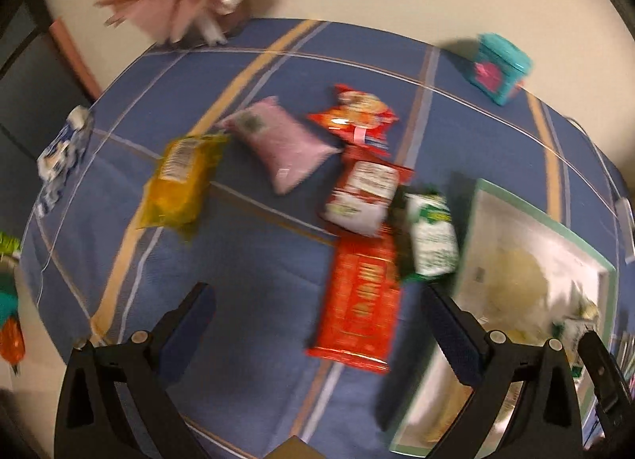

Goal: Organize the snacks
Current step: 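Move both tools back over the snack pile, then grasp the red gold-lettered packet with right tool while left tool grasps the yellow barcode cake packet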

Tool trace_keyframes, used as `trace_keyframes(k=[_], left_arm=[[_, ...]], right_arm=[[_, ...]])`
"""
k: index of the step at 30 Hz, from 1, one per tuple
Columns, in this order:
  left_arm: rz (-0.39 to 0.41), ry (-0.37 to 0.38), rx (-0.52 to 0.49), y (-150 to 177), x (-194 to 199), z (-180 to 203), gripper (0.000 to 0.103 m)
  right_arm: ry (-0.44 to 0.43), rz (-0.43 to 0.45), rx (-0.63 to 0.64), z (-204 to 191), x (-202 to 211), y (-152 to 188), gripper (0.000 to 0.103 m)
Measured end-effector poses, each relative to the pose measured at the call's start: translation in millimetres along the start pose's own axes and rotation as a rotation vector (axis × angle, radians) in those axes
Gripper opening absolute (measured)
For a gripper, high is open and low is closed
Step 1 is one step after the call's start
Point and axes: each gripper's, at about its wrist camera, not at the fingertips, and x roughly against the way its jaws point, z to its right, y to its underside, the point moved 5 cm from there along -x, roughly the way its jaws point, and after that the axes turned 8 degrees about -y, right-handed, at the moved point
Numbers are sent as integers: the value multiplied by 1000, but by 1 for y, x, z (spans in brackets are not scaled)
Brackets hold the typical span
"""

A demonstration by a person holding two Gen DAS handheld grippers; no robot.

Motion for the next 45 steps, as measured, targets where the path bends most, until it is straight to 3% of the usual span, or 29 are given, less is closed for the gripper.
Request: trace_keyframes(k=[11,23,33,45], left_arm=[[-25,-40,170,-16,-17,-80,103],[-49,-52,259,-28,-38,-147,103],[-33,-23,249,-41,-48,-167,103],[-18,58,162,-61,-67,-142,103]], right_arm=[[-69,-29,94,-76,-18,9,103],[-159,-74,213,-161,-43,27,103],[-190,-127,229,-191,-68,41,103],[-161,-174,262,-202,-96,50,100]])
